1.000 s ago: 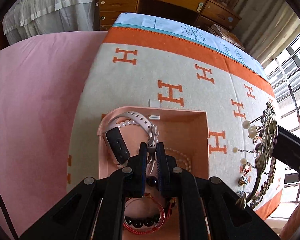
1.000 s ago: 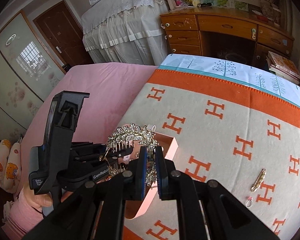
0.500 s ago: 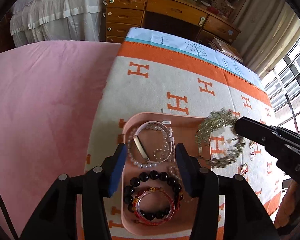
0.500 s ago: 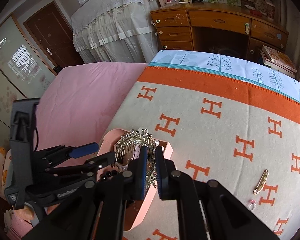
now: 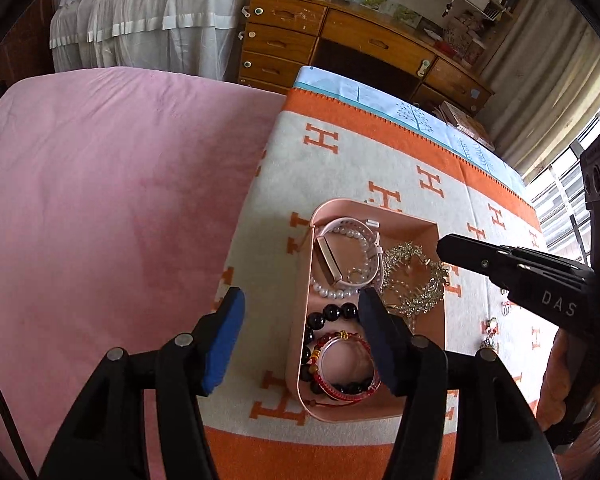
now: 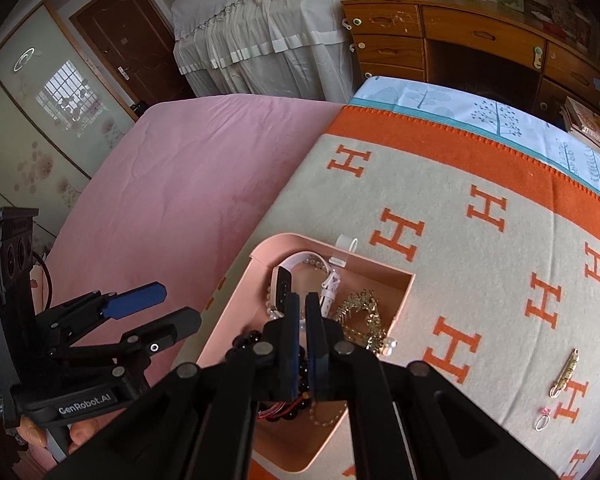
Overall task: Organize jewelry
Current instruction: 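Open both grippers to drop the smartwatch and hair comb into the box, then move both grippers away from the box toward the remaining jewelry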
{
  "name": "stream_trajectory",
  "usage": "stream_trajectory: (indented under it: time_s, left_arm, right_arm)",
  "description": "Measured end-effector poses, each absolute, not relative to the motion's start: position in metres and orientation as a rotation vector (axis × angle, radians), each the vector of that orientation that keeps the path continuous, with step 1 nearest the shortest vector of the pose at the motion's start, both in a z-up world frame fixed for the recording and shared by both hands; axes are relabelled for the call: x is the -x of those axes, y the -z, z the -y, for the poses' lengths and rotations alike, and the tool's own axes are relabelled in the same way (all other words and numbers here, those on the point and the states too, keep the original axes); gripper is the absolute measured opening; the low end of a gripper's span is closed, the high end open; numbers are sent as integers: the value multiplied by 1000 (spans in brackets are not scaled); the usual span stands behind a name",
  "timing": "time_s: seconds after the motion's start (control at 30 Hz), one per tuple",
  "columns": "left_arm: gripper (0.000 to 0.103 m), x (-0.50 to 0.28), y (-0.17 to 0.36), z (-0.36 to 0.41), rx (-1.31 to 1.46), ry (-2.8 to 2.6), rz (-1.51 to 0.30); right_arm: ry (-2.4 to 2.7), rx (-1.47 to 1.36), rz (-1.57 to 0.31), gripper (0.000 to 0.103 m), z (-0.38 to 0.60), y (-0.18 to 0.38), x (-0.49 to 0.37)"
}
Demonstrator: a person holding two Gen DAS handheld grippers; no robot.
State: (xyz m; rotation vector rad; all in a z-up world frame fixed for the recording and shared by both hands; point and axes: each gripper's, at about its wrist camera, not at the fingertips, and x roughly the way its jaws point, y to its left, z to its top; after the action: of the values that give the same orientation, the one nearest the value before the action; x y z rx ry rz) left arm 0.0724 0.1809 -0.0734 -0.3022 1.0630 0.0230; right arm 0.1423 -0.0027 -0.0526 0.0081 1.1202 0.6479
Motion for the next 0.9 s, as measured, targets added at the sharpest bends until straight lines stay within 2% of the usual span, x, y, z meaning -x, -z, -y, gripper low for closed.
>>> stream_trajectory:
  time_s: [0.2,0.3,0.33,0.63,0.7,0.77,0.9]
  left_arm:
    - [57,-69,77,-170,278,4,-1071]
    - [57,-71,77,-164,267,20,-1075]
    - [58,-72,78,-162,268,25,-1077]
    - [58,-72,82,-152,248,45,-1103]
    - [58,-71,83,-152,244,45,-1106]
    - [58,-71,81,-152,241,41,-1104]
    - [58,-72,79,-152,247,40,-1096]
  right_arm:
    - [-531,-87,-1227,5,37,83,-158]
    - [-519,-153,-1251,22,53,93,-162]
    - [-517,-171,-1258,24,56,95,-162]
    - [-563,-176,-1265,24,42,100,-156]
    - [-569,-150,-1251,21,36,96,-153]
    - [-562,-101,-1218,12,33,89,-147]
    - [-633,-66,-1170,11,20,77,-136]
